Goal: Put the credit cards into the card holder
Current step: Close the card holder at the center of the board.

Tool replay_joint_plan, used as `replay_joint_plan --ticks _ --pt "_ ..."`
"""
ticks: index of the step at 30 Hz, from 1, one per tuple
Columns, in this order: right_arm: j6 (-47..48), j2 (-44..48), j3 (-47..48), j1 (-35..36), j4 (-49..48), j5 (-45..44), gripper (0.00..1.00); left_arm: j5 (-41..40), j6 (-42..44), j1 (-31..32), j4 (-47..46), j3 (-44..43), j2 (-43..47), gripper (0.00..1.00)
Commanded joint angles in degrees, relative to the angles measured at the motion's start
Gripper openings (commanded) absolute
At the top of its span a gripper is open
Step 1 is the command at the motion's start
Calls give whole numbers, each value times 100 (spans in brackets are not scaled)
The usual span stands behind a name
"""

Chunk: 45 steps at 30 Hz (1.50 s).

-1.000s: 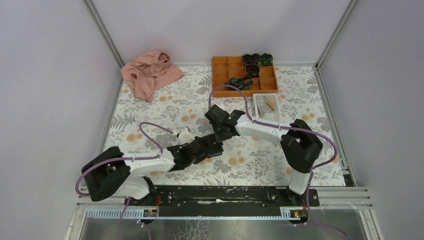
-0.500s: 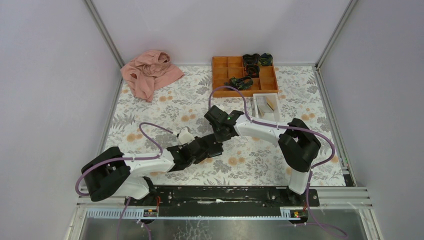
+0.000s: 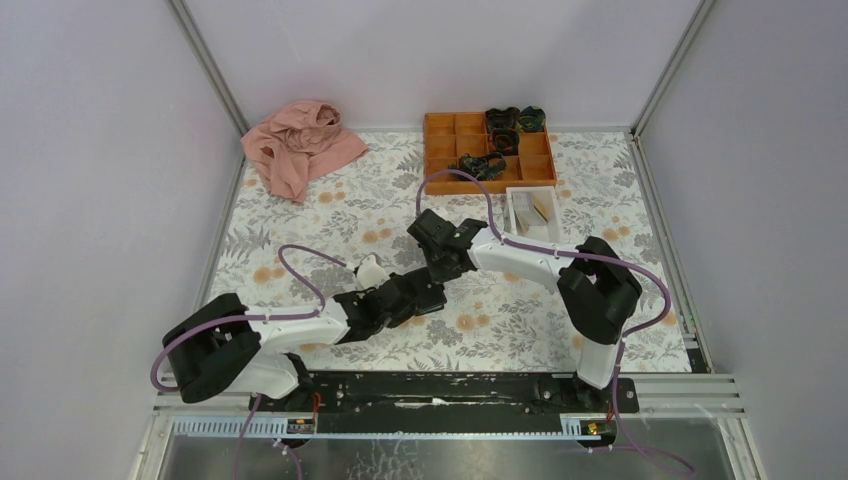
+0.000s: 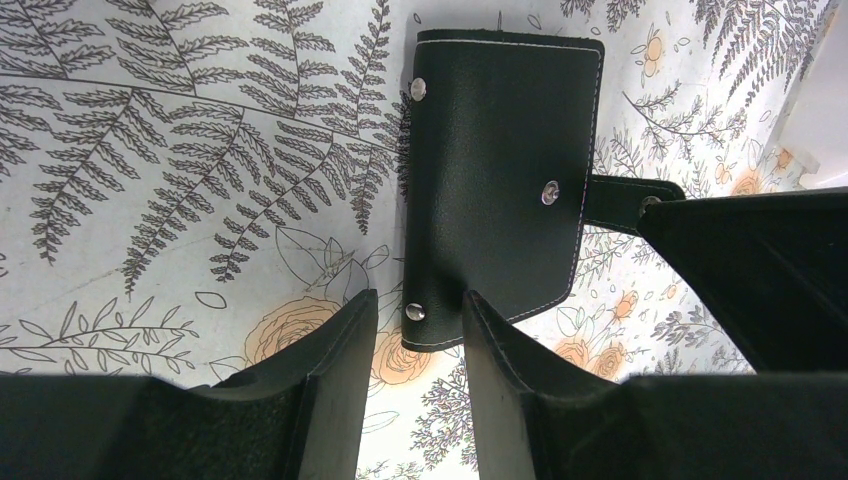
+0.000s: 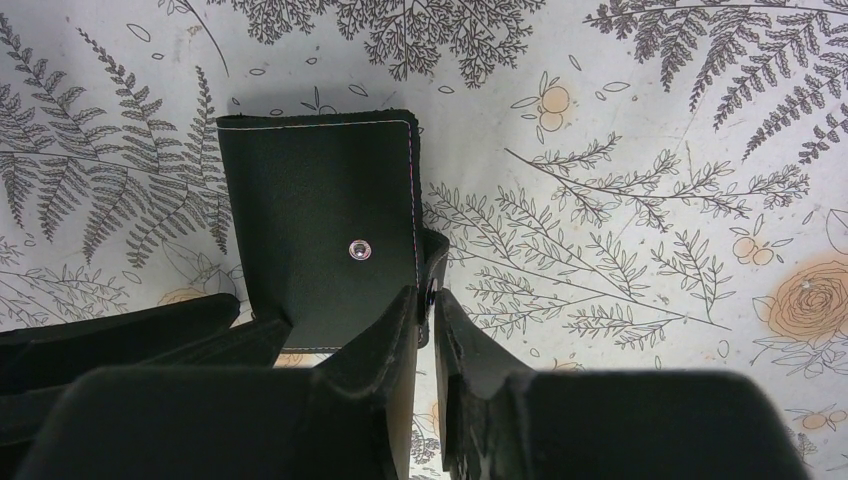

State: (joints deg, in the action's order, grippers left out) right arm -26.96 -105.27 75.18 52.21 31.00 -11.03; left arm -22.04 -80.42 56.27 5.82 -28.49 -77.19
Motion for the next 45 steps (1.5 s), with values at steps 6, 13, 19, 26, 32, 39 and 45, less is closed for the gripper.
replay_joint_plan --ticks 6,13,19,26,32,39,45 --pt "42 41 299 57 72 -63 21 34 159 50 384 172 -147 45" --pt "66 45 291 61 90 -62 21 25 158 52 414 161 -120 45" --pt "61 32 237 55 108 -62 21 41 132 51 393 154 -155 44" --pt "76 11 197 53 136 -91 21 42 108 51 389 167 -154 44" --pt "55 -16 179 58 135 -65 17 57 71 53 352 185 -180 44" --pt "70 -63 220 53 106 70 0 51 44 51 235 271 -124 42" --pt "84 -125 315 77 42 191 0 55 59 51 91 372 -89 42"
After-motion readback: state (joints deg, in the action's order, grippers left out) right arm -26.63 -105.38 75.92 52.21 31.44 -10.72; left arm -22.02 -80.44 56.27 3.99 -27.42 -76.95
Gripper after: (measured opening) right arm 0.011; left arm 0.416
